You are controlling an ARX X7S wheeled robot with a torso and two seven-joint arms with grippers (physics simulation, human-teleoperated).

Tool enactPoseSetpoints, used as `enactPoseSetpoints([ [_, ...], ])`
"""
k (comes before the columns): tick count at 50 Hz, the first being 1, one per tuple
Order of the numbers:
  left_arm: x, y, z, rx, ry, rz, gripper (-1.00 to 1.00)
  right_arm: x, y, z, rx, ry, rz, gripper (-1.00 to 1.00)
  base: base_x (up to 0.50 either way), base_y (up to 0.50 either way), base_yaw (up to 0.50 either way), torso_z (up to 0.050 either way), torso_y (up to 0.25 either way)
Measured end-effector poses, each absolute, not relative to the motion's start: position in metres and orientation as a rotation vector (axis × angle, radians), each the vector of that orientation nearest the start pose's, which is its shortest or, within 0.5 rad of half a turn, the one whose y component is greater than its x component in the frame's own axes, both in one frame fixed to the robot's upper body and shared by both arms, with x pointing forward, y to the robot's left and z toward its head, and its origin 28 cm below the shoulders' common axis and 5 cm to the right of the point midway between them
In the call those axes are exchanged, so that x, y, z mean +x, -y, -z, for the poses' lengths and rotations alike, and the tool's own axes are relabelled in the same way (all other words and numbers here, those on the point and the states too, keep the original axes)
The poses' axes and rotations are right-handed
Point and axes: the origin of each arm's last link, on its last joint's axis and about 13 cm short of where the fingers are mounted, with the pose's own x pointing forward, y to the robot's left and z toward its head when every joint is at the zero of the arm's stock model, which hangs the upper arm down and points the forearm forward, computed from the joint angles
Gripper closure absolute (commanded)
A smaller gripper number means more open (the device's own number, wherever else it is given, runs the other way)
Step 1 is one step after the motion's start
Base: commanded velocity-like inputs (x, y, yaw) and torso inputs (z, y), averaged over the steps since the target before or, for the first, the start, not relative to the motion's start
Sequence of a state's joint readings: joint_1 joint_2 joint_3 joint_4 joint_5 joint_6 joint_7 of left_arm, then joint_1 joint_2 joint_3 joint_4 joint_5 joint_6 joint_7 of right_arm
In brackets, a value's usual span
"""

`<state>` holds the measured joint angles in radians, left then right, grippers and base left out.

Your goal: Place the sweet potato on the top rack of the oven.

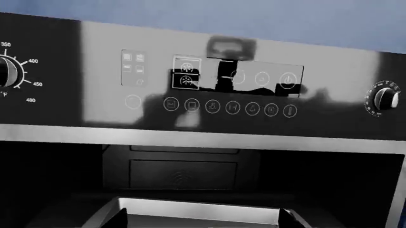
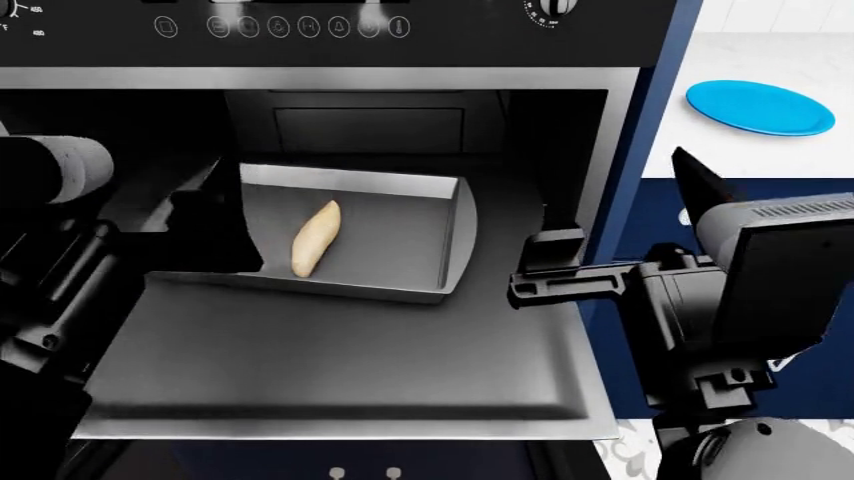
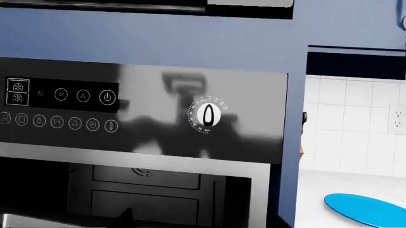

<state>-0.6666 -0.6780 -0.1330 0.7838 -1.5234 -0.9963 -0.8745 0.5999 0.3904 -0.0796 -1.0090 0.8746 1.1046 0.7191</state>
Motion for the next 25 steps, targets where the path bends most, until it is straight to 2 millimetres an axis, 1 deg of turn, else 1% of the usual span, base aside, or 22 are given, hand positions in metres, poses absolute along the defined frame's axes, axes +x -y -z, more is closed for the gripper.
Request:
enactPoseSetpoints([
  [5, 0.158, -0.248, -0.275, -0.073, 0.23, 0.128, -1.0, 0.179, 0.082, -0.245, -0.089, 0.41, -0.101, -1.0, 0.0, 0.0, 0.0, 0.0, 0.0],
  [10, 0.138, -0.247, -0.283, -0.052, 0.283, 0.138, -1.0, 0.171, 0.078, -0.252, -0.109, 0.449, -0.122, -1.0, 0.0, 0.0, 0.0, 0.0, 0.0],
  [17, 0.12, -0.247, -0.289, -0.02, 0.326, 0.144, -1.0, 0.164, 0.078, -0.255, -0.122, 0.458, -0.124, -1.0, 0.0, 0.0, 0.0, 0.0, 0.0],
  [25, 0.107, -0.247, -0.292, 0.009, 0.35, 0.145, -1.0, 0.158, 0.078, -0.258, -0.128, 0.464, -0.121, -1.0, 0.0, 0.0, 0.0, 0.0, 0.0],
])
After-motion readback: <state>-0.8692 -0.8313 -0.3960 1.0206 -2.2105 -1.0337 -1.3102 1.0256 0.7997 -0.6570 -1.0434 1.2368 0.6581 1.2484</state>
